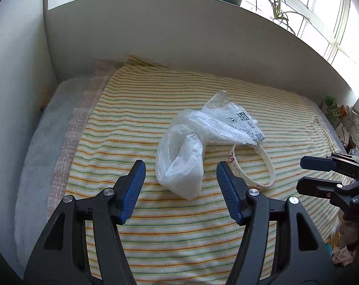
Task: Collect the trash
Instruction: 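Grasp the clear plastic bag with the left gripper while the right gripper grasps the white band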
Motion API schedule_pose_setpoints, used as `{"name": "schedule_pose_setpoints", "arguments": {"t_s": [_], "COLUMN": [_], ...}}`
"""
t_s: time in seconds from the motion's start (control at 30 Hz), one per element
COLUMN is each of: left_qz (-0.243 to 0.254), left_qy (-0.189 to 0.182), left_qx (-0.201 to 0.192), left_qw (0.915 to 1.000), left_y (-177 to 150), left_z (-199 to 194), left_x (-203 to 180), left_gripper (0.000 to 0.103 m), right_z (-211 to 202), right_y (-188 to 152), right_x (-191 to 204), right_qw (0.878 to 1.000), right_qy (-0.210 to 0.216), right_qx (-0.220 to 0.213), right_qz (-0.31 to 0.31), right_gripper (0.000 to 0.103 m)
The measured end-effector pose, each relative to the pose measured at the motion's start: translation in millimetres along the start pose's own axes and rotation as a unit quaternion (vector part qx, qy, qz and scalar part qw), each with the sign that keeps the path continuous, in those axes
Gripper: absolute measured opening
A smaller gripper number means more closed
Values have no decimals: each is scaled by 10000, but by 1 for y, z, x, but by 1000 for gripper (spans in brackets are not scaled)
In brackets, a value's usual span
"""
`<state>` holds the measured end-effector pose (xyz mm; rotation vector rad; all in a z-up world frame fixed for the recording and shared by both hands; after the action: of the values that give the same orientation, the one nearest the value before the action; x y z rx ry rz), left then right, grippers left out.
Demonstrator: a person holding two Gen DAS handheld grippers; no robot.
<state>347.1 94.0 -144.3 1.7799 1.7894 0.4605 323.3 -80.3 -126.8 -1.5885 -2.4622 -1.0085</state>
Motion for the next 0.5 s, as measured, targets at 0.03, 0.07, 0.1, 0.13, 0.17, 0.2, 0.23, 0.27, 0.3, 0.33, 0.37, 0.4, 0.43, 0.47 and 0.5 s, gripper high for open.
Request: {"name": "schedule_pose_setpoints", "arguments": {"t_s": [0.03, 0.07, 0.1, 0.13, 0.17, 0.2, 0.23, 0.27, 0.3, 0.33, 0.37, 0.4, 0.43, 0.47, 0.5], "left_qz": [21, 41, 59, 73, 87, 95, 84, 71, 57, 52, 56, 59, 59, 48, 21], "left_qy": [15, 2, -9, -7, -3, -3, -7, -20, -34, -52, -63, -76, -93, -108, -126], "left_qx": [2, 11, 27, 36, 43, 50, 53, 55, 60, 68, 83, 103, 133, 159, 174], "left_qw": [10000, 10000, 10000, 10000, 10000, 9999, 10000, 10000, 10000, 10000, 9999, 9999, 9999, 9998, 9998], "left_y": [2, 4, 5, 7, 7, 9, 10, 11, 12, 12, 11, 11, 10, 10, 9], "left_z": [3, 6, 9, 12, 15, 17, 19, 20, 23, 24, 26, 29, 31, 33, 35], "left_x": [0, 0, 0, 0, 0, 0, 0, 0, 0, 0, -1, -2, -2, -3, -3], "left_gripper": [64, 64, 64, 64, 64, 64, 64, 64, 64, 64, 64, 64, 64, 64, 64], "right_z": [5, 10, 15, 19, 23, 27, 30, 33, 35, 37, 39, 41, 43, 45, 47], "right_y": [3, 6, 8, 10, 12, 14, 15, 16, 17, 17, 17, 17, 18, 18, 18], "right_x": [0, 0, 1, 2, 2, 3, 4, 4, 5, 5, 6, 6, 6, 6, 6], "right_qw": [10000, 10000, 10000, 9999, 9999, 9998, 9998, 9997, 9996, 9995, 9995, 9994, 9992, 9991, 9989], "right_qy": [-9, -27, -36, -50, -64, -65, -75, -108, -141, -164, -176, -192, -211, -243, -282], "right_qx": [25, 52, 80, 111, 142, 170, 191, 204, 215, 226, 242, 265, 282, 297, 308], "right_qz": [-1, -7, -21, -39, -52, -67, -87, -108, -128, -134, -136, -150, -167, -184, -208], "right_gripper": [68, 64, 59, 57, 52, 48, 47, 44, 42, 42, 40, 39, 38, 37, 36]}}
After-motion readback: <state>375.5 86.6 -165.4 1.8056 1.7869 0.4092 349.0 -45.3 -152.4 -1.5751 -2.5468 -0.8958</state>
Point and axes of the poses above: each gripper's, at about its wrist camera, not at the fingertips, and z roughly the way its jaws point, x to its left, y to its top, the point moved 7 cm from there along z, roughly the way its jaws point, and after that the axes turned 2 degrees about x, right-handed, at the moved point
